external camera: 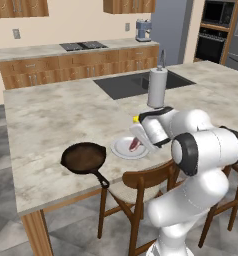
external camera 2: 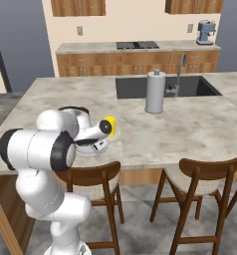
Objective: Pick up the pan with the steak in it and place it on the dining table. Then place the steak on the plate.
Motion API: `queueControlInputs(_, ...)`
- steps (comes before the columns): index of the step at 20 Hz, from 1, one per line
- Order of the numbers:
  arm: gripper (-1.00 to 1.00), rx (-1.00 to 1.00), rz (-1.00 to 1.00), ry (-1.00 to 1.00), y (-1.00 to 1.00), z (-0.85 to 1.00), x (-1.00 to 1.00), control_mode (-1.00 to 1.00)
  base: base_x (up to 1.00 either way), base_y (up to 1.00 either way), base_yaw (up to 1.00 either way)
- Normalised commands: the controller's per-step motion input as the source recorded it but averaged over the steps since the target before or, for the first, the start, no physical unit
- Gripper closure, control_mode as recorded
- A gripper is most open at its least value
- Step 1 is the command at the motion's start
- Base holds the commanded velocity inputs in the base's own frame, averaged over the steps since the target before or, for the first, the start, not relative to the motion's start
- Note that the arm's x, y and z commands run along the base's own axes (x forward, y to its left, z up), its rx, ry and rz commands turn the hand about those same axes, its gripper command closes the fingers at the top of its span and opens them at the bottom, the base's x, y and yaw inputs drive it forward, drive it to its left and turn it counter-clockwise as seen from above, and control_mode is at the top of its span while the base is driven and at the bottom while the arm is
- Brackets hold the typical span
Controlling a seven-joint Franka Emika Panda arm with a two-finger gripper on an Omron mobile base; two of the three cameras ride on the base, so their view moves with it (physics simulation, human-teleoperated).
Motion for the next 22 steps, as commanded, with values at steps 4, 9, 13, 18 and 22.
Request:
queueControlInputs(4, 1.00, 0.00, 0.01, 0.00, -0.08, -0.18, 0.11, -1.00, 0.00, 0.00, 0.00)
queueControlInputs(9, 1.00, 0.00, 0.00, 0.03, 0.00, -0.16, 0.46, -1.00, 0.00, 0.00, 0.00)
queueControlInputs(13, 1.00, 0.00, 0.00, 0.03, 0.00, -0.07, 0.48, -1.00, 0.00, 0.00, 0.00)
queueControlInputs(18, 1.00, 0.00, 0.00, 0.00, 0.00, -0.03, 0.11, -1.00, 0.00, 0.00, 0.00)
queueControlInputs(22, 1.00, 0.00, 0.00, 0.03, 0.05, -0.25, 0.06, -1.00, 0.00, 0.00, 0.00)
